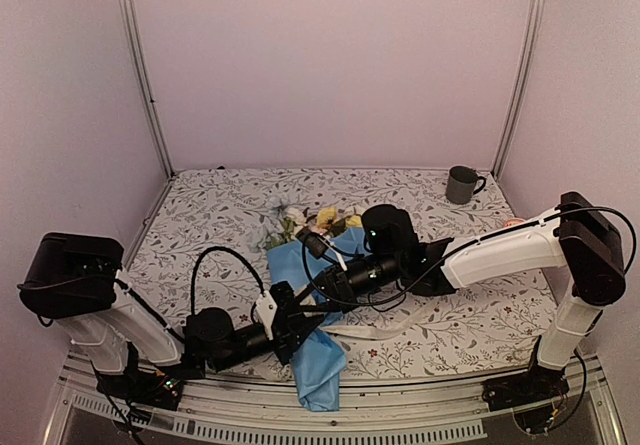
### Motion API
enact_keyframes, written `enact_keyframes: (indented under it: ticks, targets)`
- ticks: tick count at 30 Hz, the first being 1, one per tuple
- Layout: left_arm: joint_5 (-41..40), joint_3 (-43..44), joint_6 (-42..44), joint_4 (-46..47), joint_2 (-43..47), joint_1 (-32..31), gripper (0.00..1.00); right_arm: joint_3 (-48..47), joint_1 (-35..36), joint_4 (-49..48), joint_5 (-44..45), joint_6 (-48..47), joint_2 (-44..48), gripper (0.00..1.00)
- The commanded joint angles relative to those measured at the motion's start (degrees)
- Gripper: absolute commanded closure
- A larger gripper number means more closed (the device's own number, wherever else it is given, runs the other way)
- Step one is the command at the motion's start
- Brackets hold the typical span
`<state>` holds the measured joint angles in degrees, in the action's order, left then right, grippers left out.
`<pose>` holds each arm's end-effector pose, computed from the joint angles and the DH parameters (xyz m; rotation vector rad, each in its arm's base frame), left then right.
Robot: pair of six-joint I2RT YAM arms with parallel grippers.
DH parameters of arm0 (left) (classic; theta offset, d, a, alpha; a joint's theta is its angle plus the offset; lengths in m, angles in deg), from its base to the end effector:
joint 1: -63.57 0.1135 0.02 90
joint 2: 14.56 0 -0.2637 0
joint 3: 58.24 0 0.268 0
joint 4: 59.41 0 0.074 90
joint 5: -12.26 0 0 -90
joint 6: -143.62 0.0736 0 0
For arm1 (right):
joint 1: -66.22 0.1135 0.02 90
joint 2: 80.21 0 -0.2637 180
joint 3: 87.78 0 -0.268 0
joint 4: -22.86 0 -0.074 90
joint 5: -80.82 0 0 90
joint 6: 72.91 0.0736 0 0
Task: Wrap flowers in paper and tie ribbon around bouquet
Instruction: Pass from the right arm to the left
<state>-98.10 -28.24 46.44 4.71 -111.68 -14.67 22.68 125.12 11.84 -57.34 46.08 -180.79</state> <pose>0.0861 -0.2882 0.1208 0.7369 1.5204 -0.8523 0.1667 0.3826 0.1924 -1.2073 1.9080 1.7401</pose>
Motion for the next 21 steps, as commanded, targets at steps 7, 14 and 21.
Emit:
enact_keyframes:
  ticks: [7, 14, 21]
  targets:
    - [0.13, -0.34, -1.02, 1.76, 0.21, -0.43, 1.0, 1.05, -0.4, 0.58, 2.56, 0.25, 2.6, 0.91]
    - [-1.69, 0.33, -1.31, -5.46, 1.58, -0.53, 1.0, 0.58, -0.8, 22.13, 17.37, -6.01, 10.54, 0.55]
    - [-2.47, 0.95, 1.21, -8.58, 2.85, -0.6, 1.0, 0.66, -8.17, 48.45, 41.06, -4.04, 20.05, 0.42]
